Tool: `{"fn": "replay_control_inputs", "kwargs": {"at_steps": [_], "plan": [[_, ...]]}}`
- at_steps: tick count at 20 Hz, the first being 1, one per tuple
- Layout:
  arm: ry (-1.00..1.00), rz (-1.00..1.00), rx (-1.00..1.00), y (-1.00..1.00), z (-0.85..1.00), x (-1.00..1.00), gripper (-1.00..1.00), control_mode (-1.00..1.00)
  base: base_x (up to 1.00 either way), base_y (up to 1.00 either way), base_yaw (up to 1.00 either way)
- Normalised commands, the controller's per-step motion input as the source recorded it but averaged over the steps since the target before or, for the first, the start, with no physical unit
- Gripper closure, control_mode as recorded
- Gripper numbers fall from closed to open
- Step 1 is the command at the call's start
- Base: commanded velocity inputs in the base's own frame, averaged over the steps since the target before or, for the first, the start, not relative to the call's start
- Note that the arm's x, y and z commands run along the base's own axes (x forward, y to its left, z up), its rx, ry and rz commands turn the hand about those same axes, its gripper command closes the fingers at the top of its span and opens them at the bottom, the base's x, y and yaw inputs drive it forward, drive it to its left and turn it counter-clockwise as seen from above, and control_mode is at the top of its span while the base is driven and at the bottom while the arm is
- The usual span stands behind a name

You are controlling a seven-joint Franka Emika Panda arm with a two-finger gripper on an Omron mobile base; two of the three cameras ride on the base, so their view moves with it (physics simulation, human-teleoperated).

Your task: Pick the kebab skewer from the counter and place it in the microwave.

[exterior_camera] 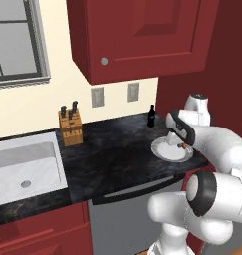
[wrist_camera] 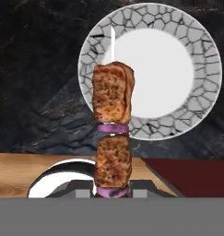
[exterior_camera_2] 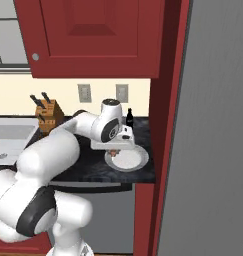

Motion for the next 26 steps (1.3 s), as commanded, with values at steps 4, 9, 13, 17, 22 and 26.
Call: {"fn": "replay_control_inputs", "kwargs": {"at_steps": [4, 9, 13, 17, 22, 26], "plan": [[-0.01, 0.01, 0.00, 0.31, 0.99, -0.99, 1.00, -1.00, 0.00, 0.00, 0.00], [-0.04, 0.00, 0.00, 0.49, 0.86, -0.85, 1.00, -1.00, 0.00, 0.00, 0.00], [-0.03, 0.00, 0.00, 0.54, 0.80, -0.81, 1.00, -1.00, 0.00, 0.00, 0.00], [0.00, 0.01, 0.00, 0.38, 0.25, -0.31, 1.00, -1.00, 0.00, 0.00, 0.00], [0.00, 0.00, 0.00, 0.00, 0.00, 0.00, 1.00, 1.00, -0.50, -0.05, 0.00], [0.00, 0.00, 0.00, 0.00, 0.00, 0.00, 1.00, 1.00, -1.00, -0.44, -0.10]]}}
